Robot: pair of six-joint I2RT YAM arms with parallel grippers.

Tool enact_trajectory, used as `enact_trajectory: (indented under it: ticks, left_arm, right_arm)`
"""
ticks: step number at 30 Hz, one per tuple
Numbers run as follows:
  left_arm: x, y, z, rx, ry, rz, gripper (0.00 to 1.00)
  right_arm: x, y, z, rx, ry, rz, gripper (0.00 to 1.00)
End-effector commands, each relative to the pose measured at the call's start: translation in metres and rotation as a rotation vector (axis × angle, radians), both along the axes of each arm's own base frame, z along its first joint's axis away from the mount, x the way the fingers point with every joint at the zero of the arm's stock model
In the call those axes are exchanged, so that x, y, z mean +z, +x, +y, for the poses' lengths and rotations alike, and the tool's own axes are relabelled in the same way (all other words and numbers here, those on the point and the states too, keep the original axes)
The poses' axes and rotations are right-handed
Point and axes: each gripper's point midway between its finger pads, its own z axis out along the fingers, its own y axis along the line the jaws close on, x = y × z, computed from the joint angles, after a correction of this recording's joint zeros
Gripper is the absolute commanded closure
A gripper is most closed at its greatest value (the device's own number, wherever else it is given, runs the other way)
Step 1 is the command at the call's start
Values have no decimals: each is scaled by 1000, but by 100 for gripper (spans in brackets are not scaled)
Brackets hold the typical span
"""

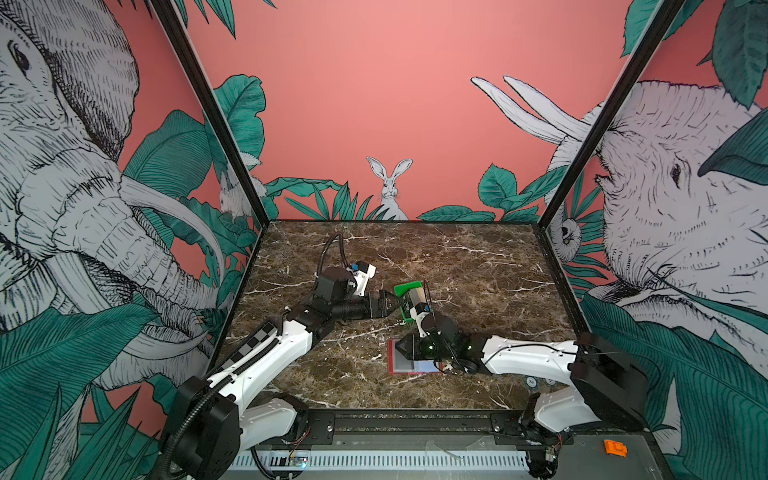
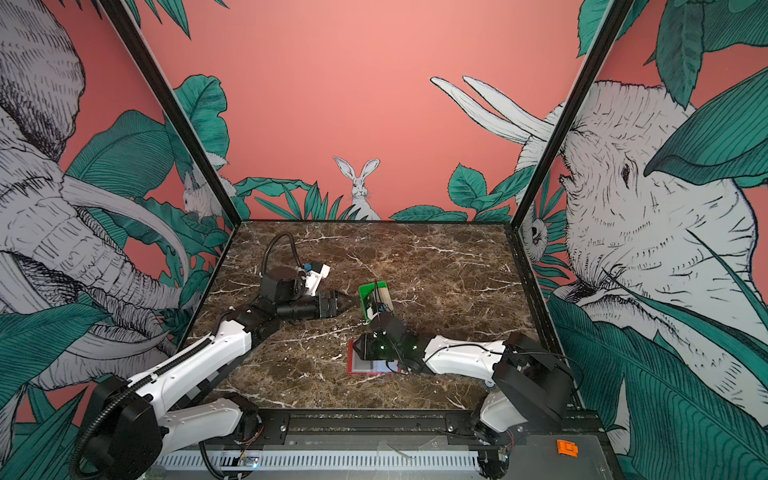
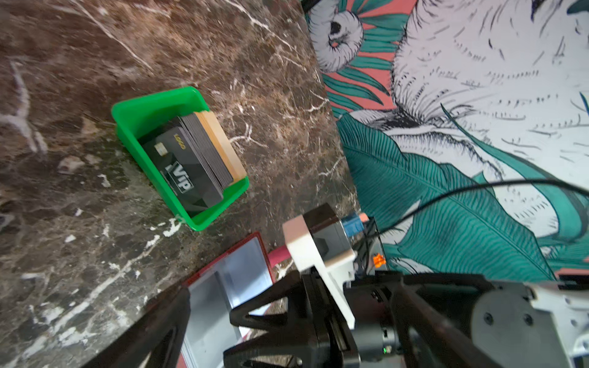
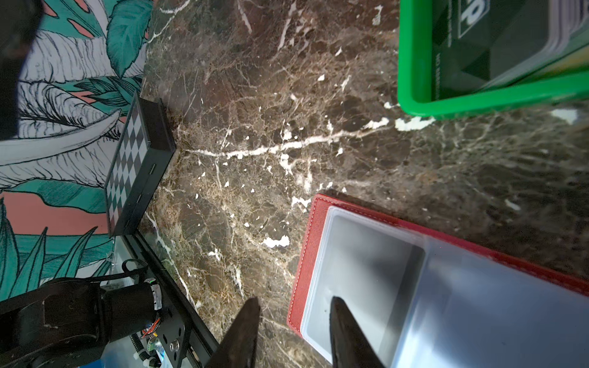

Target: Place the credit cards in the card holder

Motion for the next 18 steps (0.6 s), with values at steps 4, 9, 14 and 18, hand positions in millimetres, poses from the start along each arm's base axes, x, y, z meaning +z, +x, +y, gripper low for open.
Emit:
enact_trajectory:
  ticks: [4,9,14,18]
  left_arm:
    - [16,-2,16,-55,14,-28,1]
    - [15,-6,30,-99,122,-17,1]
    - [17,1,43,-29,169,-50,1]
    - [14,8,62,49,212,-65,1]
  right_arm:
    - [21,15,-9,-63,-21,-98,40]
    - [31,29,-32,-156,-118,-166,19]
    - [54,46,-58,-219,-261,-258,2]
    - [71,59,-73,-245,-370,-294,2]
